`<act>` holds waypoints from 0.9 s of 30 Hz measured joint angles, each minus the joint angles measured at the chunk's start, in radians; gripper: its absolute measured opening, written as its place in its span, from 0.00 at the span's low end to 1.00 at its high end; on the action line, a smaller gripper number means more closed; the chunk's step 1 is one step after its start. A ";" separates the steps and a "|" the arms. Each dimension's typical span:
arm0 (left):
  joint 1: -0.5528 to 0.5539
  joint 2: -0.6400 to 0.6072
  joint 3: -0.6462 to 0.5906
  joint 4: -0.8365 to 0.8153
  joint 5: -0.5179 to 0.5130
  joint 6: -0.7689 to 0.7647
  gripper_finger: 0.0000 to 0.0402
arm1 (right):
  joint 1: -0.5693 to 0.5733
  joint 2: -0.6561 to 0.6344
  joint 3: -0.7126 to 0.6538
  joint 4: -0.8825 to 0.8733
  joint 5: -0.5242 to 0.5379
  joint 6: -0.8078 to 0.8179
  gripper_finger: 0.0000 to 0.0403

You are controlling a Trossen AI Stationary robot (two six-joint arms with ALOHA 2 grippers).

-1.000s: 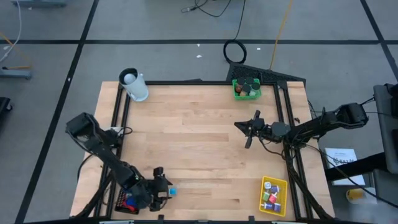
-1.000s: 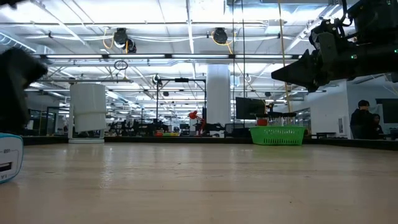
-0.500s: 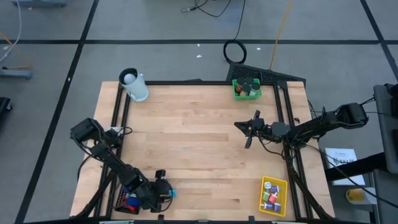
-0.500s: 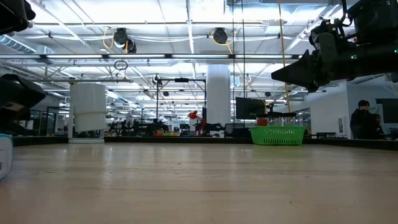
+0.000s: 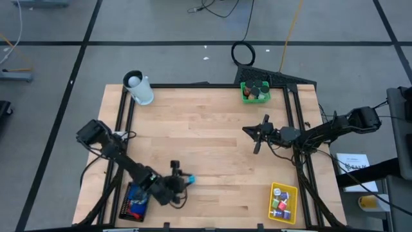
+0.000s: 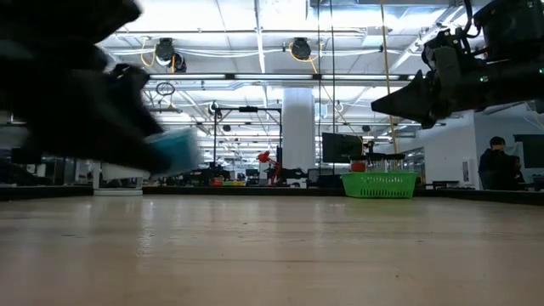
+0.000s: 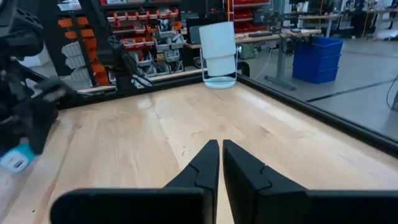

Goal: Pick & Place Office items
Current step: Put the blue charger adapter into the yellow bin

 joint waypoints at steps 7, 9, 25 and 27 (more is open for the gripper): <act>0.193 0.011 -0.040 0.365 -0.011 0.397 0.35 | -0.004 0.035 0.000 0.003 -0.001 0.061 0.04; 0.250 0.027 -0.047 0.444 -0.007 0.488 0.36 | -0.004 0.058 0.000 0.017 -0.001 0.061 0.04; 0.392 0.262 -0.041 0.751 -0.056 0.676 0.36 | -0.016 0.397 0.204 0.051 -0.035 0.112 0.08; 0.382 0.262 -0.038 0.751 -0.074 0.682 0.36 | -0.029 0.448 0.234 0.049 -0.083 0.150 0.12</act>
